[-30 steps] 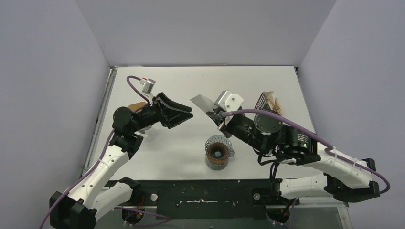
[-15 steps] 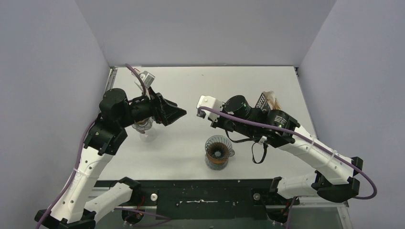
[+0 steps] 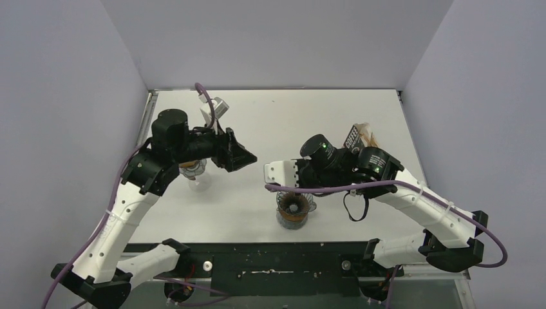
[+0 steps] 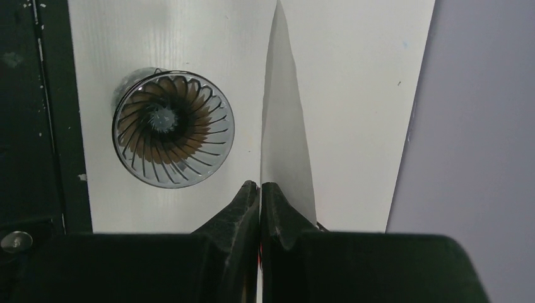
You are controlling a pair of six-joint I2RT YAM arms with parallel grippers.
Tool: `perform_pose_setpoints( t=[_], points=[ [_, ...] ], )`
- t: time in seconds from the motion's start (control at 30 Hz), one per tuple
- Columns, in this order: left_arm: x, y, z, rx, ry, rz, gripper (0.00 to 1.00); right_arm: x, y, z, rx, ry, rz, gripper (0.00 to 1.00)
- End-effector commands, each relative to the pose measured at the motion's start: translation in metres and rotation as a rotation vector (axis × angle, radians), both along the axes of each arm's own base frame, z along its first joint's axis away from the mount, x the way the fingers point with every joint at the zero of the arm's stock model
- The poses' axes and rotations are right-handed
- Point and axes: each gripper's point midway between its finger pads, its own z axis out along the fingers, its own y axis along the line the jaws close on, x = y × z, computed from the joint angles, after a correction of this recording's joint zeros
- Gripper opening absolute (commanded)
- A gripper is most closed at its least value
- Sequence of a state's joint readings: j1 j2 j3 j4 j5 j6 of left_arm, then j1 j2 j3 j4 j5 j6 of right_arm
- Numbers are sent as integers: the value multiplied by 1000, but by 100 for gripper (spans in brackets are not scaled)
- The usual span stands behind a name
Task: Place the coffee filter in the dripper
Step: Place the coffee filter in the coffee dripper.
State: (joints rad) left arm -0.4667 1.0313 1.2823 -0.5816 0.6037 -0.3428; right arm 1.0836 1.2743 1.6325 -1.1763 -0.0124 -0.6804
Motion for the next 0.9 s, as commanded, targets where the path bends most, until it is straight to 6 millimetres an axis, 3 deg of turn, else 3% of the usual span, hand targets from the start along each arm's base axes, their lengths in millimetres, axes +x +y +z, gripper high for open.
perform_pose_setpoints(
  t=[0.0,0.2,0.87],
  points=[
    [-16,-17,25,0,-88,-110,65,-16,-1,3,-58,-7,158,0],
    [-28,-42,23,45,-110,-178,65,-20,-2,-11,-122,10,210,0],
    [-46,-74,-5,126,-95,-281,65,-24,8,-17,-116,44,238,0]
  ],
)
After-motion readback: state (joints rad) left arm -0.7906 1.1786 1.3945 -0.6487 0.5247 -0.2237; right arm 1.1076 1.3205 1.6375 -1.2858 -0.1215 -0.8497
